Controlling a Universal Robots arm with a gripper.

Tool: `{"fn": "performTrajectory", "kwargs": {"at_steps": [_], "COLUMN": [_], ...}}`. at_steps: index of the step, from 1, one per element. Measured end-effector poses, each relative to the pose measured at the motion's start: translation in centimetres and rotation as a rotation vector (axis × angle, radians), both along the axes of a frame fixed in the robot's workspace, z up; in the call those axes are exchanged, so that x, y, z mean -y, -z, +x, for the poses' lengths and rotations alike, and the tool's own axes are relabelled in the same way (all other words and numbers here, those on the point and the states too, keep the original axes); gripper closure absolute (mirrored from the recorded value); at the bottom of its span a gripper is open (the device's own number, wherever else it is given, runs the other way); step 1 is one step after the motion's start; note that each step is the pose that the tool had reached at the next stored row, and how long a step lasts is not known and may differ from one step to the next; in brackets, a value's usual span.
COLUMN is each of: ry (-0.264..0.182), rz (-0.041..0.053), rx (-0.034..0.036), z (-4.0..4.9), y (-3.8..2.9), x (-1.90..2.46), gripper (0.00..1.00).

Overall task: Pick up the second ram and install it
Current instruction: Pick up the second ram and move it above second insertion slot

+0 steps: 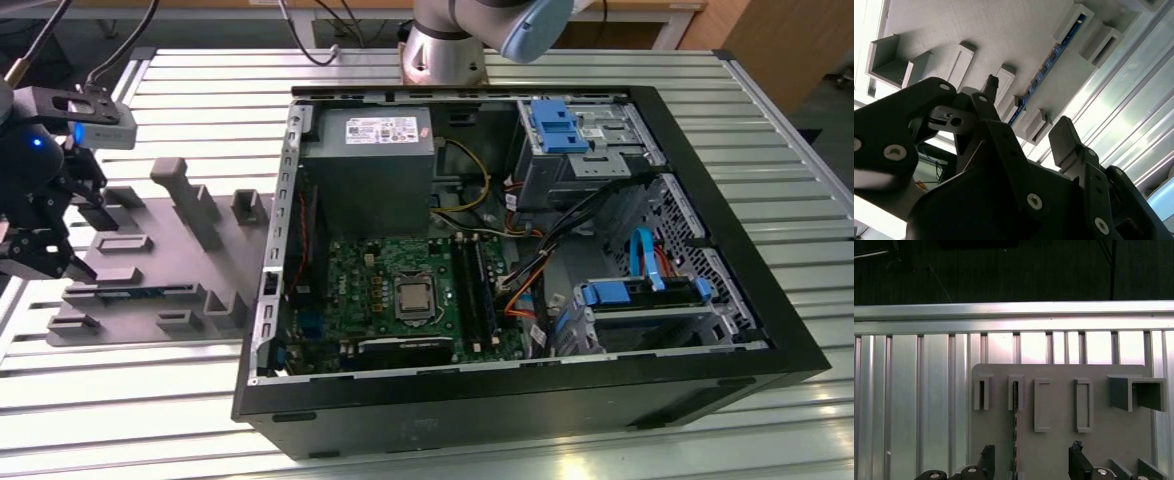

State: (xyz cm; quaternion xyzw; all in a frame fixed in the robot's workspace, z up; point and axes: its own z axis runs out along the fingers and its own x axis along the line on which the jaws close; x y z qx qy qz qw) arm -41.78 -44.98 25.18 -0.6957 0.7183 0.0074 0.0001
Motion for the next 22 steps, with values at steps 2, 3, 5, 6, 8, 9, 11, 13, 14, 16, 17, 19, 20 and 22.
{"fn": "performTrajectory", "kwargs": {"at_steps": [2,3,5,6,8,9,11,13,14,16,17,19,20,22], "ry": [0.000,0.000,0.000,0.000,0.000,0.000,0.000,0.000,0.000,0.000,0.000,0.000,0.000,0.000], "rz": [0.0000,0.0000,0.0000,0.0001,0.0000,0.0000,0.0000,0.0001,0.0000,0.0000,0.0000,0.0000,0.0001,0.0000], "rx": [0.0000,0.0001,0.0001,0.0002,0.0002,0.0003,0.0003,0.0005,0.0005,0.0005,0.0005,0.0006,0.0007,0.0006], "z": [0.00,0.00,0.00,0.00,0.00,0.00,0.00,0.00,0.00,0.00,0.00,0.00,0.00,0.00], "y": [0.00,0.00,0.00,0.00,0.00,0.00,0.00,0.00,0.00,0.00,0.00,0.00,0.00,-0.01], "x": [0.00,0.00,0.00,0.00,0.00,0.00,0.00,0.00,0.00,0.00,0.00,0.00,0.00,0.00], "gripper": [0.31,0.31,0.31,0.31,0.33,0.40,0.40,0.40,0.40,0.38,0.32,0.32,0.33,0.40]}}
